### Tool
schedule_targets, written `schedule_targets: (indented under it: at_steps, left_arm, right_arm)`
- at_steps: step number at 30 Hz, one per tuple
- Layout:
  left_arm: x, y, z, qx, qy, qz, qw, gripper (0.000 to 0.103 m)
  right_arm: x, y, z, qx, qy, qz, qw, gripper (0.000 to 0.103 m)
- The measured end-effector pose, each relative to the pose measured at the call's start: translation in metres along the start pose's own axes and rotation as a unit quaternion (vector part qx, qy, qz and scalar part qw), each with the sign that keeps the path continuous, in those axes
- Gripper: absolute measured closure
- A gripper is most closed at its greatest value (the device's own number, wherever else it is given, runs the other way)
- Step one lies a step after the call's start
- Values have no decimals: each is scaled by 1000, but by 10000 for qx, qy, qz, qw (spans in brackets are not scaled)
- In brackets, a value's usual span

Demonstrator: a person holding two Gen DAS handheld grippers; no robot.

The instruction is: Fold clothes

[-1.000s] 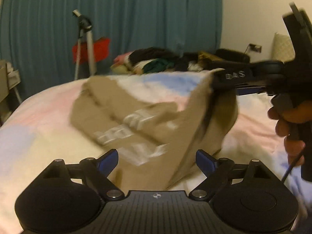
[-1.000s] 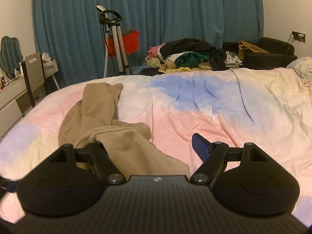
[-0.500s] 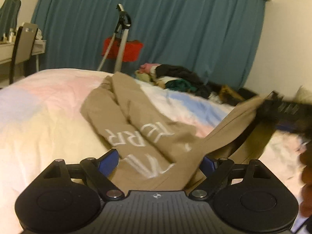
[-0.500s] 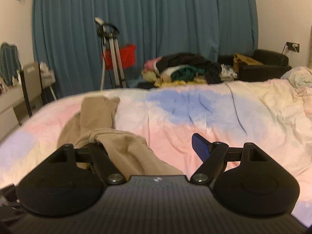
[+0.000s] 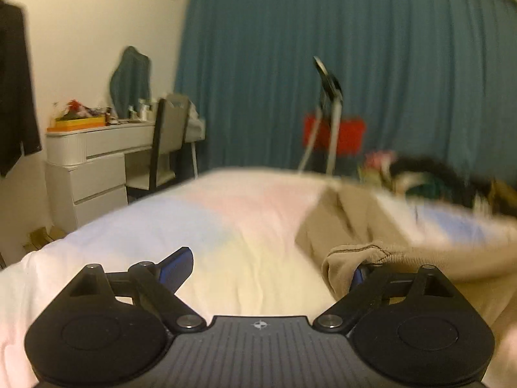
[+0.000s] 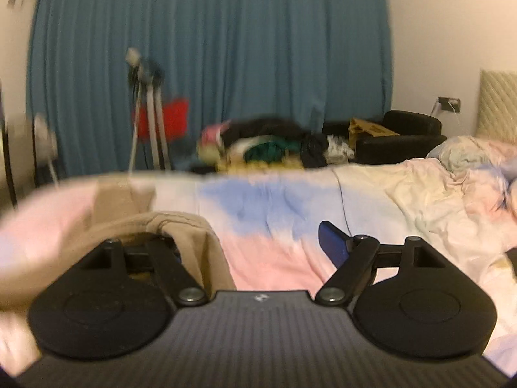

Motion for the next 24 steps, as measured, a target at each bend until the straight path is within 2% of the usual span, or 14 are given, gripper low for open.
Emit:
schedule_targets:
  at_steps: [4, 8, 14, 19, 20, 22, 24]
  left_arm:
    - [31, 4, 18, -114, -324, 179, 9993, 10]
    - [102, 5, 63, -347, -1150, 308, 9923, 9]
    - [245, 10, 161, -758, -2287, 648, 9684, 8]
    - [348, 20, 263, -1089, -3134, 680, 9409, 6]
    - [365, 22, 282, -1159, -3260, 686, 9357, 4]
    - [390, 23, 310, -1322, -3335, 730, 9306, 2]
    - [416, 25, 337, -1485, -3408, 774, 9251, 0]
  right_arm:
    - [3, -1, 16, -22, -52, -62, 10000, 26]
    - [76, -6, 65, 136, -842, -215, 9961, 26]
    - [205, -6, 162, 563, -1869, -398, 9799, 26]
    - [300, -10, 265, 969, -2651, -559, 9577, 25]
    - [316, -11, 286, 1003, -2817, -536, 9528, 24]
    - [344, -15, 322, 1030, -3095, -454, 9442, 23]
    - [365, -18, 346, 1089, -3219, -405, 9396, 21]
Point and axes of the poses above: each gripper's, at about its wrist camera, not at the fingertips, and z roughly against the way its jaws point, y to its left, x to its top, the point moved 10 cm from there along -z, roughly the way its jaws point
